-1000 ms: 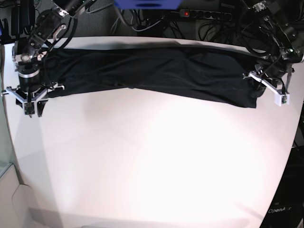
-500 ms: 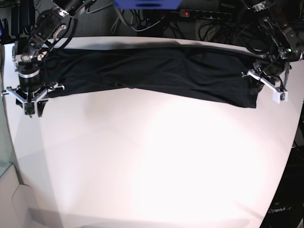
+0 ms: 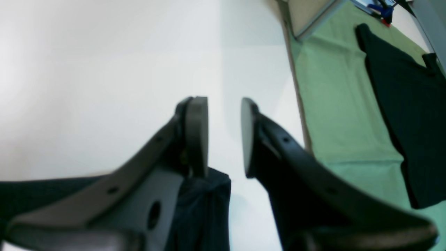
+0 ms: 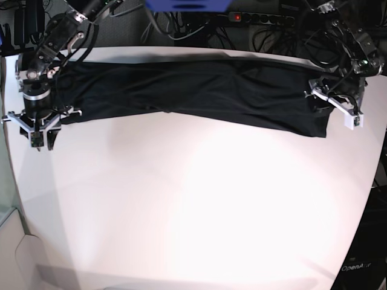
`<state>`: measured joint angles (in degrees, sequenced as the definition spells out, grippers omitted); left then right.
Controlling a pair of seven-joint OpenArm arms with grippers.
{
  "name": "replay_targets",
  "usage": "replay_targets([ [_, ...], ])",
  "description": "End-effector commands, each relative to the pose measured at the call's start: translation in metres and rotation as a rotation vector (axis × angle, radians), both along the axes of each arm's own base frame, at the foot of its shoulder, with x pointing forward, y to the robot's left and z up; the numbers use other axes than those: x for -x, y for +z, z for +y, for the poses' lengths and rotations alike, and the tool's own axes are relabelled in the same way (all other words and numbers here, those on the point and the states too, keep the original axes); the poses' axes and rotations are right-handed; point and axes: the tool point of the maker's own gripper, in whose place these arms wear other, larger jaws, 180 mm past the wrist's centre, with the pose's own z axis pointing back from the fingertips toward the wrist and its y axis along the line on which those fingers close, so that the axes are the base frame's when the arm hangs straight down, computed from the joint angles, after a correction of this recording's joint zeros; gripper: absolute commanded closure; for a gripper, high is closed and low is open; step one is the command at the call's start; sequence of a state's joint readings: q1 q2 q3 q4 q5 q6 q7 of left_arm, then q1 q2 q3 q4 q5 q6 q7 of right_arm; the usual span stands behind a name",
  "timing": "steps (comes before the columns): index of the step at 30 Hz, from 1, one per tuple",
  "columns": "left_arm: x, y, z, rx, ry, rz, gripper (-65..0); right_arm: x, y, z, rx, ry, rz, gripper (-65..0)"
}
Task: Fold the T-shirt properly
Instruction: 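Hold both ends of the strip with both grippers, keeping it taut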
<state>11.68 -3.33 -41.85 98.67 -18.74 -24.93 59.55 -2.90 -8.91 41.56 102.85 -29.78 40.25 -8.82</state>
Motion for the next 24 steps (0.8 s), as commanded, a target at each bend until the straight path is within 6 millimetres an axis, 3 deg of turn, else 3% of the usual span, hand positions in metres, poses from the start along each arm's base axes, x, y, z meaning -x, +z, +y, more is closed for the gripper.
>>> replay_targets([
  [1, -0.008, 0.012, 0.003, -0.016, -0.008, -0.043, -43.5, -0.006, 0.015, 0.000, 0.010, 0.009, -0.055, -17.7],
  [3, -0.010, 0.015, 0.001, -0.018, -0.017, -0.049, -47.7, -0.005, 0.013, 0.000, 0.010, 0.009, -0.051, -18.0],
  [8, -0.015, 0.022, -0.006, 0.052, -0.022, -0.103, -48.0, 0.002, 0.007, 0.000, 0.012, 0.009, -0.027, -18.1],
  [12, -0.012, 0.028, 0.016, 0.045, 0.029, -0.120, -48.1, 0.007, 0.003, -0.002, 0.012, 0.004, -0.014, -18.1],
  [20, -0.001, -0.001, 0.033, 0.079, 0.068, -0.040, -48.1, 0.008, 0.002, -0.003, 0.012, -0.001, -0.007, -18.1],
  [24, -0.009, -0.001, 0.032, 0.092, 0.073, -0.049, -48.1, 0.008, 0.002, -0.003, 0.012, -0.001, -0.007, -18.1],
])
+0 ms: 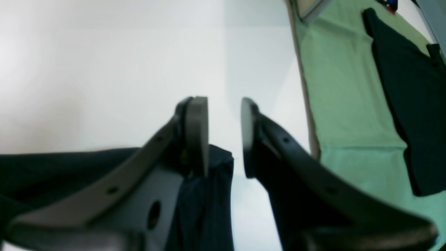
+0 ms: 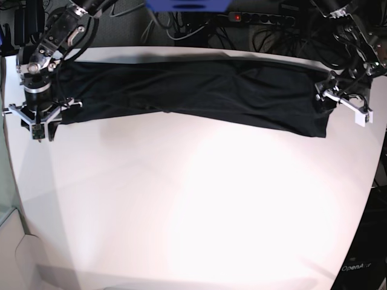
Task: Fold the T-shirt properly
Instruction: 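Hold both ends of the strip with both grippers, keeping it taut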
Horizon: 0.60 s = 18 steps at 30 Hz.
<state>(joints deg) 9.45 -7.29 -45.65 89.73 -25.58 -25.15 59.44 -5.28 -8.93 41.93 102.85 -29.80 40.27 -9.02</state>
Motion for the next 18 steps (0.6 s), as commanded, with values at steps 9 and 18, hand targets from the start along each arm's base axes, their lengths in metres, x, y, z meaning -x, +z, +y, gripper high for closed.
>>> replay_targets([
  [9, -0.006, -0.002, 0.010, -0.047, 0.013, 0.018, -48.1, -0.002, 0.011, -0.001, 0.014, 0.011, -0.040, -18.1],
  [18, 0.004, -0.033, 0.007, 0.002, 0.026, 0.102, -47.7, -0.003, 0.011, 0.000, 0.013, 0.014, -0.042, -18.1],
])
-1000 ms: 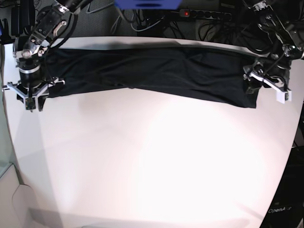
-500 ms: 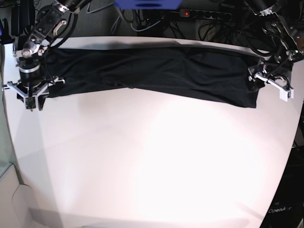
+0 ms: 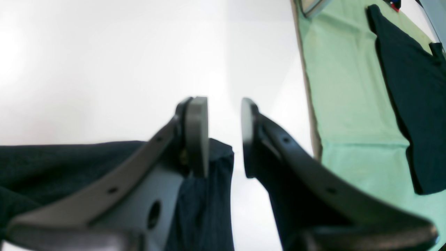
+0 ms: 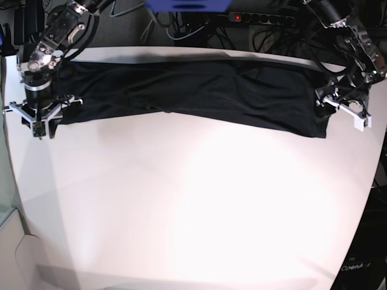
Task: Fold the T-shirt properly
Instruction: 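Hold both ends of the strip with both grippers, keeping it taut, then lift the strip end with the left gripper and fold it toward the right gripper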
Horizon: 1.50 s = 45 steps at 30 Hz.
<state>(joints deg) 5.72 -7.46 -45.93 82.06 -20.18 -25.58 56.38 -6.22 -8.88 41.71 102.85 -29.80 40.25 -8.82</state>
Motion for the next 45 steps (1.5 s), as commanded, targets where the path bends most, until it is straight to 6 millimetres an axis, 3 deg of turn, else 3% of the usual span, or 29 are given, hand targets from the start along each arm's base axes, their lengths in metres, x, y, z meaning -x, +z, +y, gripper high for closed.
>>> replay_targets([
  [1, 0.010, -0.009, -0.003, 0.009, -0.007, 0.058, -47.5, -0.007, 0.015, -0.001, 0.014, 0.010, -0.056, -18.1],
  [4, 0.005, -0.013, -0.018, 0.010, -0.071, 0.075, -41.0, -0.008, 0.016, -0.001, 0.014, 0.010, -0.059, -18.1],
  [13, 0.008, -0.032, -0.043, 0.044, -0.141, 0.129, 0.0, -0.008, 0.019, -0.003, 0.022, 0.007, -0.063, -18.1],
  [18, 0.006, -0.030, -0.041, 0.045, -0.135, 0.121, 0.0, -0.008, 0.019, -0.003, 0.022, 0.007, -0.063, -18.1],
  [22, -0.012, 0.000, -0.045, 0.000, -0.152, 0.033, 0.0, -0.009, 0.018, -0.002, 0.019, 0.010, -0.062, -18.1],
  [30, -0.043, 0.051, -0.106, 0.002, -0.282, -0.044, 0.0, -0.010, 0.018, -0.001, 0.016, 0.011, -0.065, -18.1],
  [36, -0.051, 0.083, -0.157, -0.015, -0.412, -0.100, 0.0, -0.010, 0.018, -0.001, 0.016, 0.011, -0.065, -18.1],
  [45, -0.038, 0.083, -0.215, -0.001, -0.603, -0.070, 0.0, -0.014, 0.024, -0.004, 0.021, 0.006, -0.082, -17.9],
])
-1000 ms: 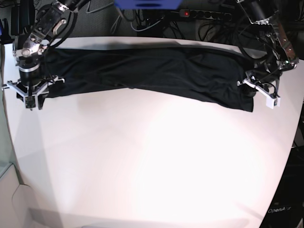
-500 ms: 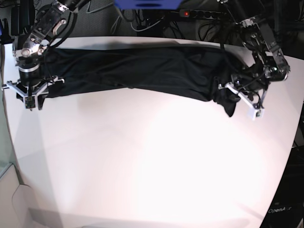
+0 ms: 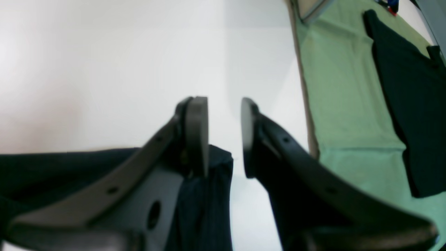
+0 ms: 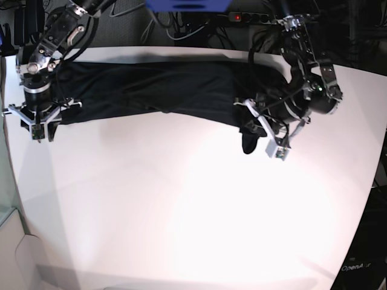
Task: Fold the T-shirt properly
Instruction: 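Lift the strip end with the left gripper and fold it toward the right gripper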
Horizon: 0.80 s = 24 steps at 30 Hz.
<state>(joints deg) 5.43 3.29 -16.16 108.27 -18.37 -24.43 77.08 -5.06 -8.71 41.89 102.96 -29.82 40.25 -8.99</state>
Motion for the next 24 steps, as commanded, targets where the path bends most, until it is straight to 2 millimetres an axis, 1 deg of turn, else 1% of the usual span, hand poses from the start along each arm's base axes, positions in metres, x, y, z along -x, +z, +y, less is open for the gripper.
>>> replay_targets([
  [1, -0.007, 0.012, -0.012, 0.020, -0.032, -0.048, 0.0, -0.009, 0.018, -0.002, 0.016, 0.009, -0.065, -17.9],
  [4, 0.001, 0.009, -0.033, 0.028, -0.102, -0.035, 0.0, -0.011, 0.020, -0.002, 0.018, 0.009, -0.072, -17.9],
  [8, 0.006, 0.017, -0.059, 0.033, -0.188, -0.060, 0.0, -0.011, 0.020, -0.002, 0.018, 0.009, -0.072, -17.9],
  [12, 0.011, 0.018, -0.079, 0.043, -0.255, -0.060, 0.0, -0.011, 0.020, -0.001, 0.017, 0.011, -0.073, -17.8],
  [15, 0.014, 0.019, -0.089, 0.057, -0.261, -0.048, 0.0, -0.011, 0.020, -0.001, 0.017, 0.012, -0.073, -17.8],
  [21, 0.026, 0.025, -0.129, 0.106, -0.314, -0.027, 0.0, -0.012, 0.021, 0.000, 0.018, 0.014, -0.074, -17.8],
  [24, 0.030, 0.026, -0.140, 0.122, -0.323, -0.015, 0.0, -0.012, 0.021, 0.000, 0.018, 0.014, -0.074, -17.8],
])
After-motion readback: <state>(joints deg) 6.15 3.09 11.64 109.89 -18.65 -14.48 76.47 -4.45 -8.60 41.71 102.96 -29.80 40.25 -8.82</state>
